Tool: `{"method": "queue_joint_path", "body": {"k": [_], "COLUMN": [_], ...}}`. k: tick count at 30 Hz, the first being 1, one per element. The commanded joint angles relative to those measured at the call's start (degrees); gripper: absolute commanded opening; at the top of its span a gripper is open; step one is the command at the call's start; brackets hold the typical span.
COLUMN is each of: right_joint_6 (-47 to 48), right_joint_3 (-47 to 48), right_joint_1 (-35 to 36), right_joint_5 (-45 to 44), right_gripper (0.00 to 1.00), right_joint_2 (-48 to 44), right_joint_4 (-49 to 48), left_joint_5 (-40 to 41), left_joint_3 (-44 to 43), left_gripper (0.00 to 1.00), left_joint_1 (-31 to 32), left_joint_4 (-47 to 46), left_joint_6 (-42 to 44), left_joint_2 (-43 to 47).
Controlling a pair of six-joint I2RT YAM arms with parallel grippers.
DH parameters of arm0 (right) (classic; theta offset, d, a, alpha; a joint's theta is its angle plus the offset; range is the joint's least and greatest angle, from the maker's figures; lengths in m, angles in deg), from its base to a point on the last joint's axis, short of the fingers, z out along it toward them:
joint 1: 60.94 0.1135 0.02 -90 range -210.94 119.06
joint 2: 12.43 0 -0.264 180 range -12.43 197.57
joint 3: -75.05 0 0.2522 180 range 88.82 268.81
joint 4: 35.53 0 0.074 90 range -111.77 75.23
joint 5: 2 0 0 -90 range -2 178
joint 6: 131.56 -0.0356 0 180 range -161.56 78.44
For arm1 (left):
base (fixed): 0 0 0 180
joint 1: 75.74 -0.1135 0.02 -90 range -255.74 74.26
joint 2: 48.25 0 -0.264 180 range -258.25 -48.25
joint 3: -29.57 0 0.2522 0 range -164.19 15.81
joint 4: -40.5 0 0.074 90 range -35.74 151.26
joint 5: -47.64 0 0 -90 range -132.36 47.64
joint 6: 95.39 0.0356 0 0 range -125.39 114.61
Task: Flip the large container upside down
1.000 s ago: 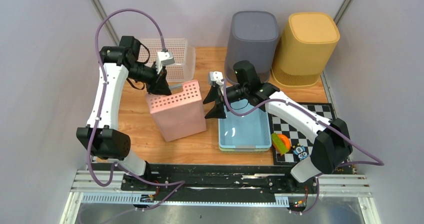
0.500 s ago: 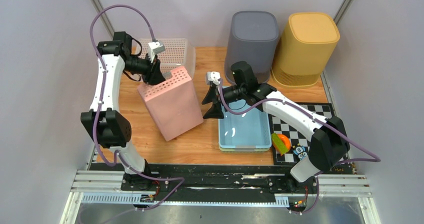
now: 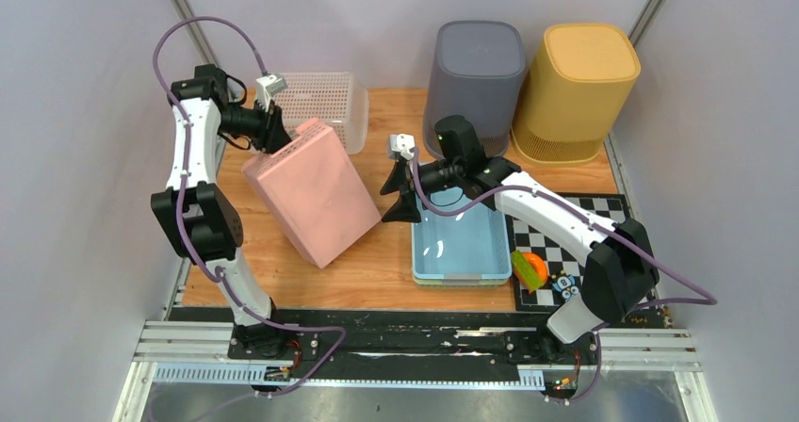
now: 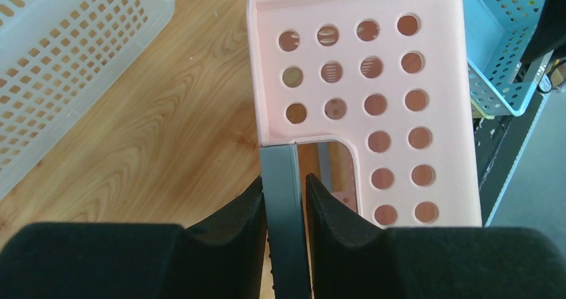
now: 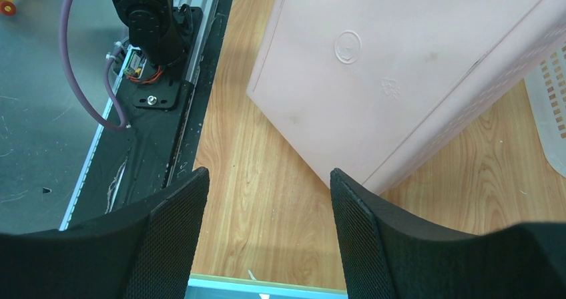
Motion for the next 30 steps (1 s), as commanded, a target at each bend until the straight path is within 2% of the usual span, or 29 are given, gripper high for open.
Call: {"method": "queue_joint_path", "body": {"k": [1,8,17,22,30], "right_joint_6": [-0.9,-1.36,-1.63,-1.83,-1.97], "right_joint_3": [-0.17,-0.07,-0.07,-0.08,-0.22], "right_joint_1": [0.66,0.62,0.69,0.69,0.66], "right_joint_5": [0.08,0.16,0.33,0.41,0.45], "right_gripper": [0.7,0.7,0.7,0.7,0.7], "right_joint_2": [0.71,0.5,0.28,0.28,0.32], "right_joint_4": [-0.52,-0.19,-0.04,-0.11,-0.09], "left_joint_5": [-1.64,-2.38,-3.71,1.87,9.1], "left_joint_3": [0.8,8.21,13.94,20.78,29.33], "left_gripper": [0.29,0.24,0.2,0.2,0.2], "left_joint_1": [-1.37,-3.92,-6.31,-6.85,-6.89], "left_joint_4": [-2.02,-10.82,-14.18,-27.49,-39.33], "left_joint_6": [-1.42,-7.16,-8.76,-20.2,-28.8], "left_joint_2": [-0.97,0.07,0.82,2.69,5.89]}}
